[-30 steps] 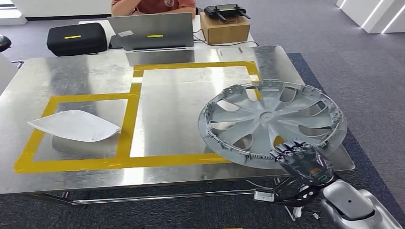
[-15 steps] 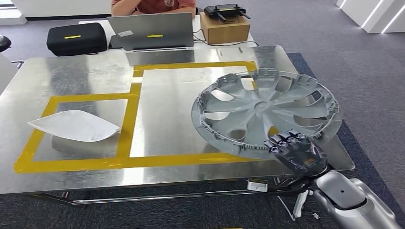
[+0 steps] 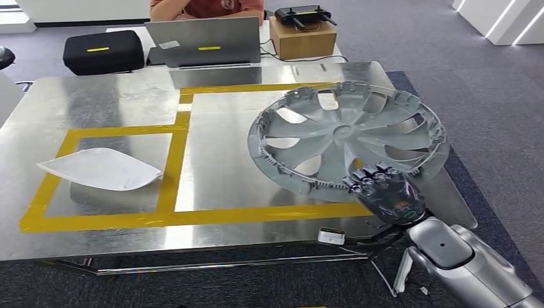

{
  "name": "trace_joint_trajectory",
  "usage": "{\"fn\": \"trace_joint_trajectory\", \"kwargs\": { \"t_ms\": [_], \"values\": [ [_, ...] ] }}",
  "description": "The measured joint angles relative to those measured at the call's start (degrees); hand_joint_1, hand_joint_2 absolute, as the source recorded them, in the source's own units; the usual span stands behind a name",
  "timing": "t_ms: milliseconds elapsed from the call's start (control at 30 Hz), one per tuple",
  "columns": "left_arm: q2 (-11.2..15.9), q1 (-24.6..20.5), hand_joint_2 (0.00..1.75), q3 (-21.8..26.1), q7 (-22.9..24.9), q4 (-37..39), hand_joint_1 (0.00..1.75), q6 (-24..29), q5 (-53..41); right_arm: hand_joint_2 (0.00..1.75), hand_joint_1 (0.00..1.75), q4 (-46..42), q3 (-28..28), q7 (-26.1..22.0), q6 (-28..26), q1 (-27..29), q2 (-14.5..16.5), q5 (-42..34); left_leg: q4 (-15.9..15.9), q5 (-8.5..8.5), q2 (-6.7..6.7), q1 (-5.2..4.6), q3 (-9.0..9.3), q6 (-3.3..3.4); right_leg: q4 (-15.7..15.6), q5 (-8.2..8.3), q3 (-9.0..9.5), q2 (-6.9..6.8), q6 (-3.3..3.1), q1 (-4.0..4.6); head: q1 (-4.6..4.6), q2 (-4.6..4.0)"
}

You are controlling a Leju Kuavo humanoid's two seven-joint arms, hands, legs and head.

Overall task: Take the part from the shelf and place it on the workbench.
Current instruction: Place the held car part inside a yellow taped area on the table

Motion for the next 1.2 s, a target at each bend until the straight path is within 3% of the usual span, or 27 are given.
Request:
{"fn": "trace_joint_trajectory", "kwargs": {
  "t_ms": [833,1067,1200],
  "values": [
    [0.3,0.0,0.0,-0.6,0.0,0.0,0.0,0.0,-0.1,1.75,1.75,1.1,3.4,0.6,0.0,-1.7,-0.5,0.0,0.0,0.0,0.0,0.0,-0.04,0.0,0.0,0.03,-0.01,0.01,0.04,0.0,0.01,0.0],
    [0.4,0.0,0.0,-0.7,0.2,0.0,0.0,0.1,-0.6,1.75,1.75,1.8,7.4,6.2,0.0,-4.6,-0.7,0.0,0.0,0.0,0.0,0.0,-0.04,0.0,0.0,0.03,-0.02,0.01,0.05,0.0,0.0,0.0],
    [0.5,0.0,0.0,-0.7,0.8,0.0,0.0,-0.2,0.1,1.75,1.75,2.4,12.6,12.2,0.0,-6.7,-0.8,0.0,0.0,0.0,0.01,0.0,-0.07,0.0,0.0,0.03,-0.02,0.02,0.05,0.0,0.0,0.0]
  ]
}}
